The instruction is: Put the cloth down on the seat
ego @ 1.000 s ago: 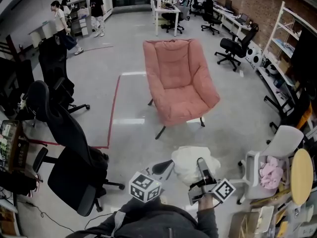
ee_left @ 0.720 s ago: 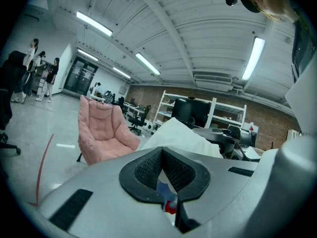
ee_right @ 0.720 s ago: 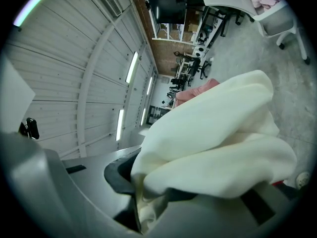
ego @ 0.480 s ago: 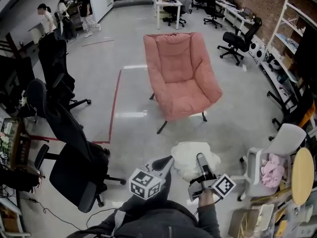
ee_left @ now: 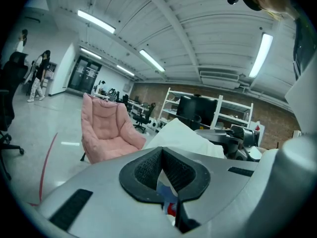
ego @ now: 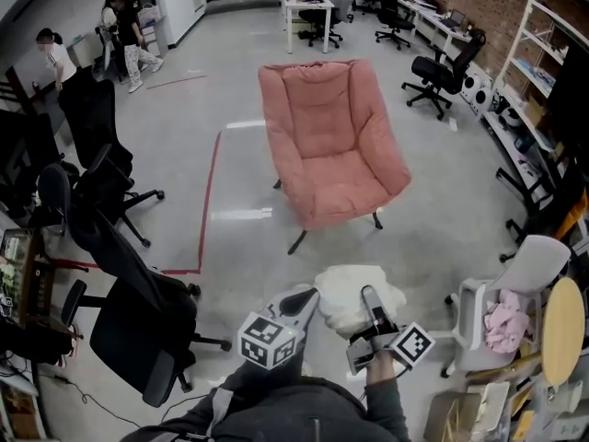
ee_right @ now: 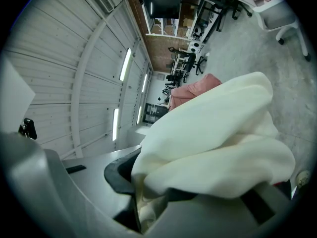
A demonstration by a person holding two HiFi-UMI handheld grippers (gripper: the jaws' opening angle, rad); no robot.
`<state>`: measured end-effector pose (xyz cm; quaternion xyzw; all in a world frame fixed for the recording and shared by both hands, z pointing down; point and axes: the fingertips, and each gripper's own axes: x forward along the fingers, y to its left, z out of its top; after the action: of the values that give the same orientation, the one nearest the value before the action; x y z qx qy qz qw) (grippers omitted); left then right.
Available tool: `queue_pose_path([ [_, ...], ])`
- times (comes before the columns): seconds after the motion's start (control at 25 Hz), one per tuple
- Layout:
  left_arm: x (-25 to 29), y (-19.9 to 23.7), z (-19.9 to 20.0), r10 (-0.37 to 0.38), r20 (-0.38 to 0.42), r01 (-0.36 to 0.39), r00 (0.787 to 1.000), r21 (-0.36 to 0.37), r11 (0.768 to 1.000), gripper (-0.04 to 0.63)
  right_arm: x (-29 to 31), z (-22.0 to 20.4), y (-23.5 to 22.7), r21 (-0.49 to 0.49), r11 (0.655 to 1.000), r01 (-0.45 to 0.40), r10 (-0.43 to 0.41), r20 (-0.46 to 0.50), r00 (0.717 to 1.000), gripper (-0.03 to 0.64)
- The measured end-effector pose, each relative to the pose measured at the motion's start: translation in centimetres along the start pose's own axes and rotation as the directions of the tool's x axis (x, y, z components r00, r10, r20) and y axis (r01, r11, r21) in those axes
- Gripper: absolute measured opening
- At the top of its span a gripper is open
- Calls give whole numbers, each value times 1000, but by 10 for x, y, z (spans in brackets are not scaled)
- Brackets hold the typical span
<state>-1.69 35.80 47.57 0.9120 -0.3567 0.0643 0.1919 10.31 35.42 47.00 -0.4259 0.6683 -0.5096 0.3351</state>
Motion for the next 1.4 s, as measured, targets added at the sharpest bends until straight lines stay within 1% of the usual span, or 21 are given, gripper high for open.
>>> queue_pose_path([
  [0.2,31,15,12,-8,-8,8,1000,0,1000,5,26,24,-6,3,1000,9,-9,7,1000,100],
  [0.48,72,52,42,-6,-15,6,1000,2,1000,5,76,53,-10,12,1000,13,-13,4,1000,100],
  [0.6,89,69,54,-5,-21,5,1000,-6,1000,5,101,65,-15,20,999,27,-27,3,1000,100],
  [0.8,110,105,71,11,-28,-11,1000,-15,1000,5,145,76,-24,35,998,43,-43,-9,999,100],
  [1.0,130,139,92,17,-25,-17,1000,-12,1000,5,188,83,-24,54,998,33,-33,-15,999,100],
  [1.2,154,163,110,11,-14,-11,1000,-6,1000,5,220,99,-27,53,998,32,-32,-9,999,100],
  [1.4,172,190,131,4,6,-4,1000,0,1000,5,253,111,-30,37,998,49,-49,-7,999,100],
])
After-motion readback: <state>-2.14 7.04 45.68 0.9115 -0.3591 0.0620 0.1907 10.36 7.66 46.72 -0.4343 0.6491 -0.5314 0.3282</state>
